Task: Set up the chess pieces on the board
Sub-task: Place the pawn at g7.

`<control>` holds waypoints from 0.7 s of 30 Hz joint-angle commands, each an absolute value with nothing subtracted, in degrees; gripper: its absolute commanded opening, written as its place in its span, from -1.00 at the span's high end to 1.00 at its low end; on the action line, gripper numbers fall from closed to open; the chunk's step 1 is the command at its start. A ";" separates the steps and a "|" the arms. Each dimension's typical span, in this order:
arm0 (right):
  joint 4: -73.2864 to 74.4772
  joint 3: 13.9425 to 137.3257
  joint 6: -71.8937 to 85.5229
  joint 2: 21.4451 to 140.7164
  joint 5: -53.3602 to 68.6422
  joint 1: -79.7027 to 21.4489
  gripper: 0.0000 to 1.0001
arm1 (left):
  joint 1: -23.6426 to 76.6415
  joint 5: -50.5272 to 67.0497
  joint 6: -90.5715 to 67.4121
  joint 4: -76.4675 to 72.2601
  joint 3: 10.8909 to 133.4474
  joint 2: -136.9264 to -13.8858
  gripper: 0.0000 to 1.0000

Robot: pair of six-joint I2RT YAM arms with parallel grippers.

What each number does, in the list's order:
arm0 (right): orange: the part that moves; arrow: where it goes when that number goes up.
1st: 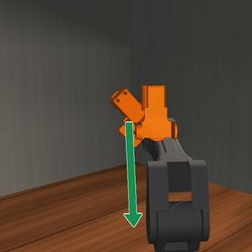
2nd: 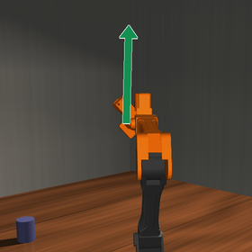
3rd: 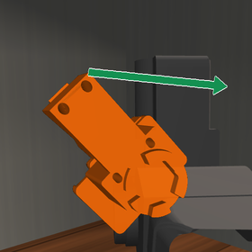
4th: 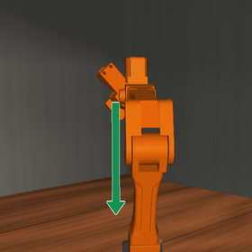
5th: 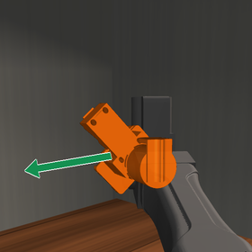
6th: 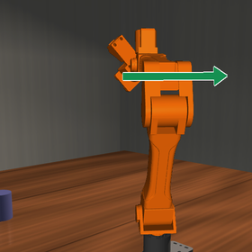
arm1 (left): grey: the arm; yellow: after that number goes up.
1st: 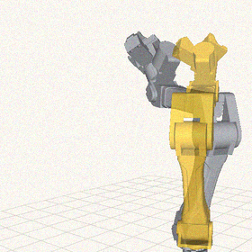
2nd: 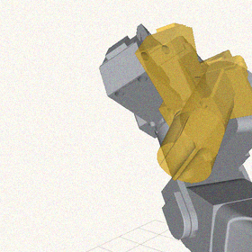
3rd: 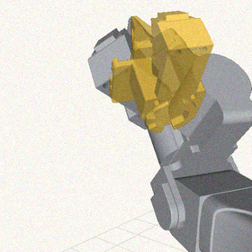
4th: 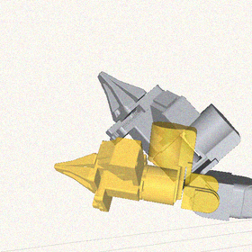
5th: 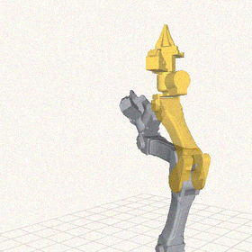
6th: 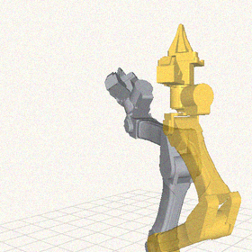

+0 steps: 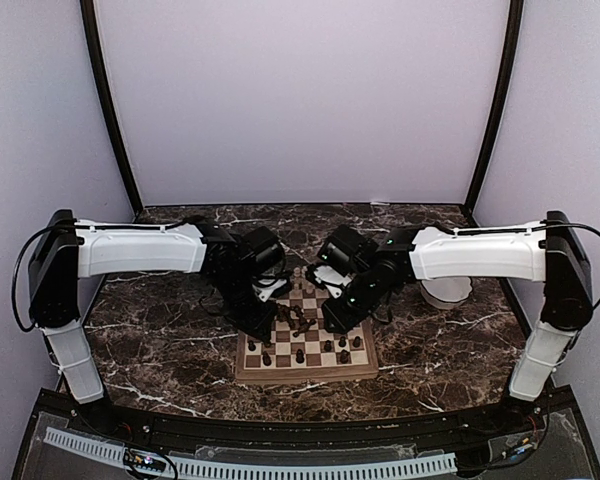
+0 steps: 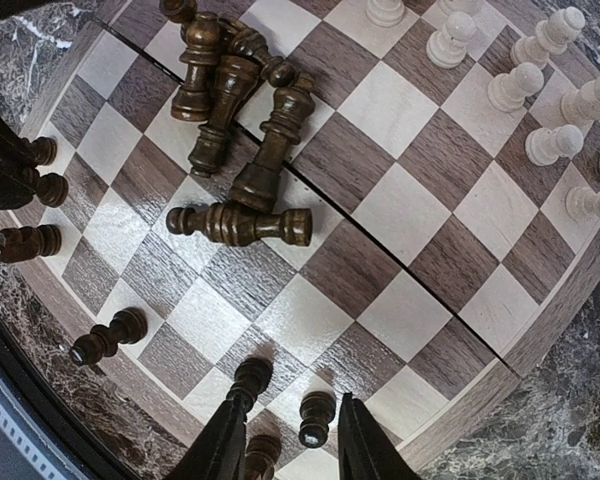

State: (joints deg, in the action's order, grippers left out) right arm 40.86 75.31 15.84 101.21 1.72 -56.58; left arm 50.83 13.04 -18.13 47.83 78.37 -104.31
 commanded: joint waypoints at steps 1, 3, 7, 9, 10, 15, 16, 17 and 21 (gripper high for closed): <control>39.40 74.31 17.05 98.62 1.98 -56.82 0.33 | 51.37 12.54 -17.22 48.23 77.13 -103.81 0.93; 39.41 74.27 17.19 98.52 1.93 -56.94 0.32 | 51.36 12.21 -17.43 48.25 76.94 -104.02 0.93; 39.46 74.25 17.41 98.52 1.93 -57.20 0.33 | 51.39 11.84 -18.21 47.58 77.01 -104.40 0.90; 39.42 74.27 17.59 98.53 1.93 -57.29 0.32 | 51.37 11.38 -18.95 47.44 77.32 -104.76 0.88; 39.41 74.27 17.65 98.57 1.89 -57.37 0.32 | 51.39 11.27 -19.42 47.35 77.54 -104.85 0.88; 39.36 74.09 17.94 98.60 1.85 -57.55 0.32 | 51.48 12.46 -19.78 46.76 77.94 -105.72 0.87; 39.30 74.09 17.99 98.61 1.85 -57.63 0.32 | 51.45 12.61 -19.73 46.76 77.99 -105.81 0.86; 39.32 74.09 18.04 98.53 1.85 -57.65 0.32 | 51.45 12.63 -19.66 46.80 78.03 -105.95 0.86; 39.18 74.00 18.11 98.55 1.59 -57.74 0.32 | 51.47 12.31 -19.24 47.20 77.93 -106.08 0.86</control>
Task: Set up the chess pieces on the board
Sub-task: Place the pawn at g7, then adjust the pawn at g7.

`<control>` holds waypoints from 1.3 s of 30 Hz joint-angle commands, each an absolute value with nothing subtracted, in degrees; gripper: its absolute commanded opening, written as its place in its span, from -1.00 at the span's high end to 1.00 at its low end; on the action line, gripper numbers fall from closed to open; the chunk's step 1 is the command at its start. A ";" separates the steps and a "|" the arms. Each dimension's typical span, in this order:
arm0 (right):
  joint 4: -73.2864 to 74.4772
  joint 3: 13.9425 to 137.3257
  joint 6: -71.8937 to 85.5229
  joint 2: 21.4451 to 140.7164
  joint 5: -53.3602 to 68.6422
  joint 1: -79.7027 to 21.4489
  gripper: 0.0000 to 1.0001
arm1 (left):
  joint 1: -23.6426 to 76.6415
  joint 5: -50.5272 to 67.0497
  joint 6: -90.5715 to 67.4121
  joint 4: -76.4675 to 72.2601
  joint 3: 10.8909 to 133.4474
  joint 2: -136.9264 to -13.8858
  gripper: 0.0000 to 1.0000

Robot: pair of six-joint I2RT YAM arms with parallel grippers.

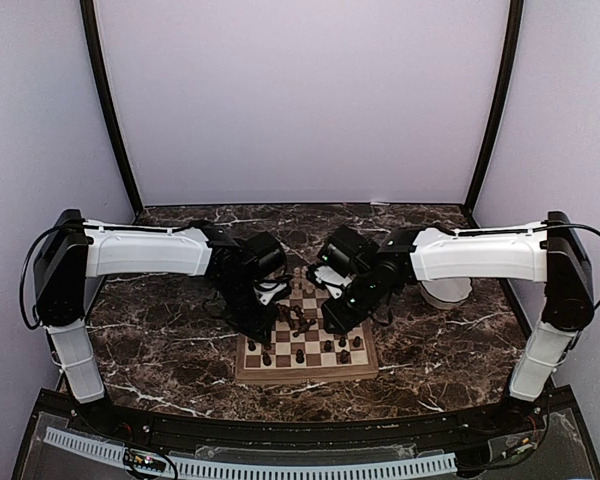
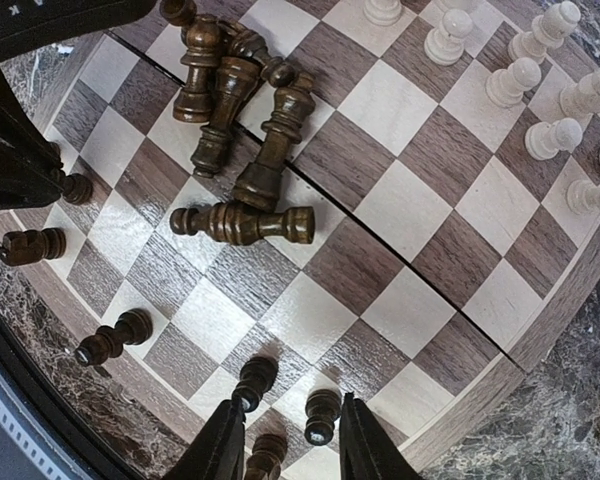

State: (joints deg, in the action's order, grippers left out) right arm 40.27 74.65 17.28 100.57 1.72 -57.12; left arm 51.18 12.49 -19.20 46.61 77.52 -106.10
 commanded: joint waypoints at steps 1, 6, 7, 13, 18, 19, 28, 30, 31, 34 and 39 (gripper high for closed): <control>39.12 73.98 18.17 98.61 1.58 -57.74 0.32 | 51.44 12.15 -19.20 47.24 77.90 -106.08 0.86; 39.08 74.00 18.11 98.68 1.41 -57.74 0.32 | 51.48 11.99 -19.08 47.69 78.07 -106.29 0.82; 39.06 74.08 18.08 98.70 1.41 -57.74 0.32 | 51.49 11.98 -19.03 47.75 78.10 -106.33 0.79; 39.11 74.42 17.63 99.18 1.41 -57.74 0.31 | 51.49 11.90 -18.65 48.16 78.22 -106.35 0.59; 39.38 74.96 17.20 99.62 1.41 -57.73 0.31 | 51.49 12.03 -18.63 48.17 78.57 -106.30 0.50; 39.45 75.05 17.07 99.71 1.41 -57.74 0.31 | 51.43 12.08 -18.63 48.14 78.75 -106.34 0.50; 39.91 75.93 16.28 100.31 1.16 -57.74 0.31 | 51.44 12.61 -18.01 47.38 81.01 -104.62 0.41; 40.01 76.09 16.11 100.39 1.14 -57.74 0.31 | 51.38 11.37 -17.83 47.85 82.04 -104.30 0.40; 40.10 76.11 16.11 100.45 1.14 -57.74 0.31 | 51.40 10.60 -17.71 48.01 82.37 -104.27 0.39; 40.12 76.20 16.07 100.51 1.14 -57.74 0.31 | 51.29 8.95 -18.11 48.29 83.11 -104.39 0.43; 40.12 75.79 16.37 100.17 1.23 -57.70 0.31 | 51.15 8.72 -18.93 49.62 83.30 -106.66 0.87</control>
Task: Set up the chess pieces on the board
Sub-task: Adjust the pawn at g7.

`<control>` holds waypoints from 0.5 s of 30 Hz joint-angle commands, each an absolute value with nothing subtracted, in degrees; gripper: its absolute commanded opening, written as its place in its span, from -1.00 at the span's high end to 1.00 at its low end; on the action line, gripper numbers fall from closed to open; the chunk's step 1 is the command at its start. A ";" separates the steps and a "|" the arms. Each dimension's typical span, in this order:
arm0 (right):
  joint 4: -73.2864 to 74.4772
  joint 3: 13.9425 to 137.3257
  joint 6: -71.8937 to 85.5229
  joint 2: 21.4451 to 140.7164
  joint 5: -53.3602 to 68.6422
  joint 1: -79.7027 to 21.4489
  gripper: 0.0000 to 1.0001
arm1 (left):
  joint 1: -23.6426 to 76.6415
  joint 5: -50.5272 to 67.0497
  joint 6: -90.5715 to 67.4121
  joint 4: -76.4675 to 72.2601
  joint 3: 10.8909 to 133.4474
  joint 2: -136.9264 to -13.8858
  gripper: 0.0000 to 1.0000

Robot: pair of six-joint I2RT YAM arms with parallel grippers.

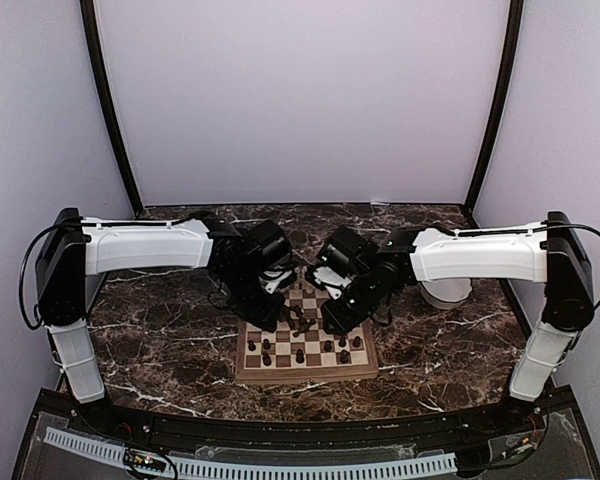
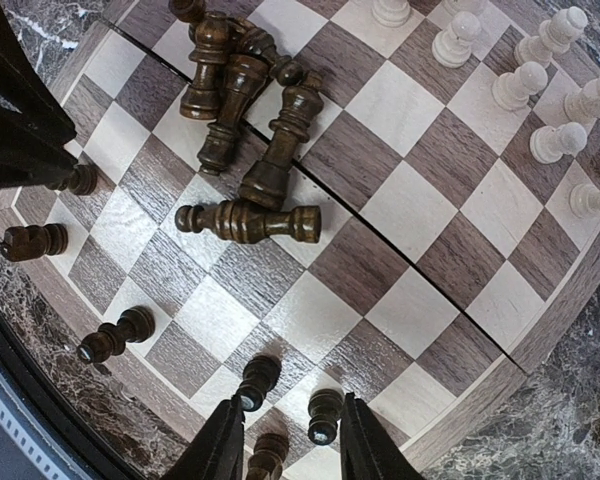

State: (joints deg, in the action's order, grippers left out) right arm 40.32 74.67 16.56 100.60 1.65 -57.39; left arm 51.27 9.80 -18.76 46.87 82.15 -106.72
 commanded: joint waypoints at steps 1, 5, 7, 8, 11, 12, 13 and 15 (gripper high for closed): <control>40.03 75.69 16.43 100.15 1.23 -57.74 0.31 | 51.13 8.84 -18.90 50.11 83.31 -107.08 0.93; 39.92 75.37 16.70 99.89 1.23 -57.74 0.31 | 51.14 9.27 -18.90 50.81 83.09 -108.34 1.00; 39.88 75.20 16.81 99.76 1.23 -57.73 0.31 | 51.15 9.13 -18.82 50.99 83.06 -108.56 1.00; 39.78 75.14 16.94 99.71 1.23 -57.74 0.31 | 51.15 9.14 -18.77 51.13 83.06 -108.84 1.00; 39.78 74.99 16.96 99.62 1.23 -57.74 0.31 | 51.14 9.42 -18.37 51.20 82.99 -109.26 1.00; 39.77 74.97 16.96 99.58 1.23 -57.74 0.31 | 51.15 9.55 -18.30 51.16 82.91 -109.45 1.00; 39.79 74.97 16.96 99.54 1.23 -57.73 0.31 | 51.11 9.88 -18.29 51.16 82.89 -109.63 1.00; 39.75 74.90 16.91 99.58 1.23 -57.70 0.31 | 51.15 10.23 -18.28 51.15 82.76 -109.56 1.00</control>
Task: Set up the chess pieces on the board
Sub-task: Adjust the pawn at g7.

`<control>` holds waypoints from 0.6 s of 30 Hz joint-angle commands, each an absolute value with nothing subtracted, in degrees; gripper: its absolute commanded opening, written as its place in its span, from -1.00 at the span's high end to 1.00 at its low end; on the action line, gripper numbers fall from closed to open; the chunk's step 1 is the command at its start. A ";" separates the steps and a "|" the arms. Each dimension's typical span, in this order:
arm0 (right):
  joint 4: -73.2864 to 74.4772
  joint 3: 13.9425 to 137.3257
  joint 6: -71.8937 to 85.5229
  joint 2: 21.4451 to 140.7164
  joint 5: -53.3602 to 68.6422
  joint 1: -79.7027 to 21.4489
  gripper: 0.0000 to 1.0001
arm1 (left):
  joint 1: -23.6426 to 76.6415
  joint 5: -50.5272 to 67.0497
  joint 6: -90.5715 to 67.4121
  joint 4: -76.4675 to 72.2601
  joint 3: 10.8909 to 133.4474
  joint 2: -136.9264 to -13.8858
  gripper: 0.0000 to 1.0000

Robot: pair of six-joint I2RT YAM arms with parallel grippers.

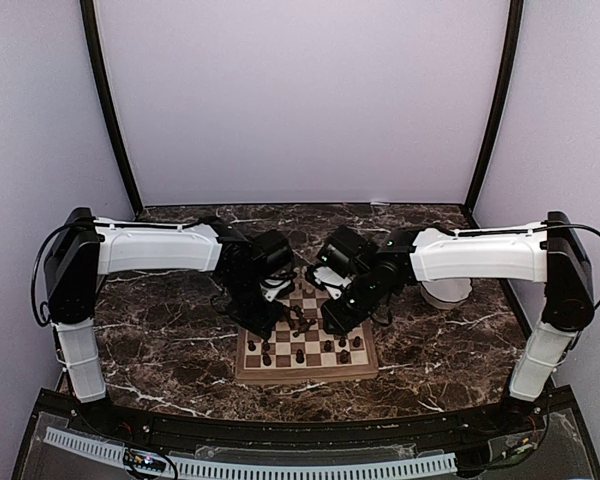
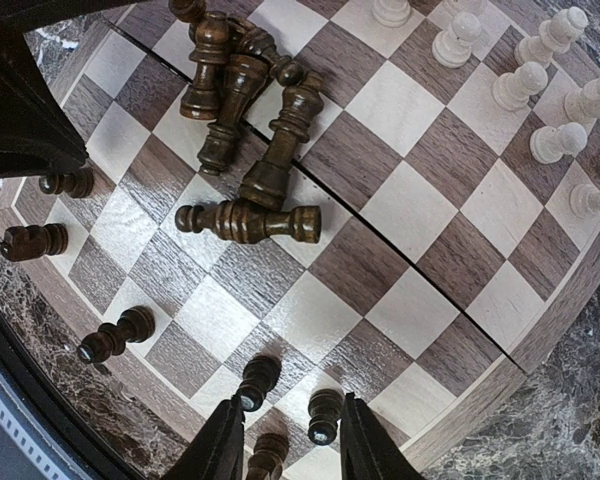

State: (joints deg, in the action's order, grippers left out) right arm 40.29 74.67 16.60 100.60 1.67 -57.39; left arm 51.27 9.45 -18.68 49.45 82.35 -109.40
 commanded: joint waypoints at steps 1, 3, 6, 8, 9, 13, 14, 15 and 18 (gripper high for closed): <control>39.69 74.89 16.96 99.51 1.27 -57.74 0.31 | 51.15 10.30 -18.28 51.22 82.72 -109.54 1.00; 39.70 74.80 16.96 99.48 1.36 -57.74 0.31 | 51.14 10.30 -18.28 51.37 82.71 -109.54 1.00; 39.58 74.79 16.97 99.49 1.48 -57.74 0.30 | 51.15 10.06 -18.35 51.41 82.75 -109.56 1.00; 39.53 74.71 16.96 99.49 1.57 -57.74 0.31 | 51.10 9.68 -18.48 51.43 82.96 -109.54 1.00; 39.48 74.66 16.97 99.49 1.58 -57.74 0.30 | 51.12 9.19 -18.59 51.47 83.14 -109.57 1.00; 39.29 74.62 17.11 99.45 1.78 -57.74 0.30 | 50.96 6.37 -18.45 52.06 85.71 -109.66 1.00; 39.29 74.51 17.13 99.49 1.76 -57.74 0.30 | 50.75 5.64 -18.36 52.61 87.17 -109.64 1.00; 39.24 74.46 17.24 99.38 1.76 -57.72 0.31 | 50.56 4.33 -18.24 52.89 87.93 -109.53 0.99; 39.12 74.23 17.31 99.21 1.69 -57.74 0.30 | 49.18 2.46 -18.54 53.63 90.66 -108.47 0.69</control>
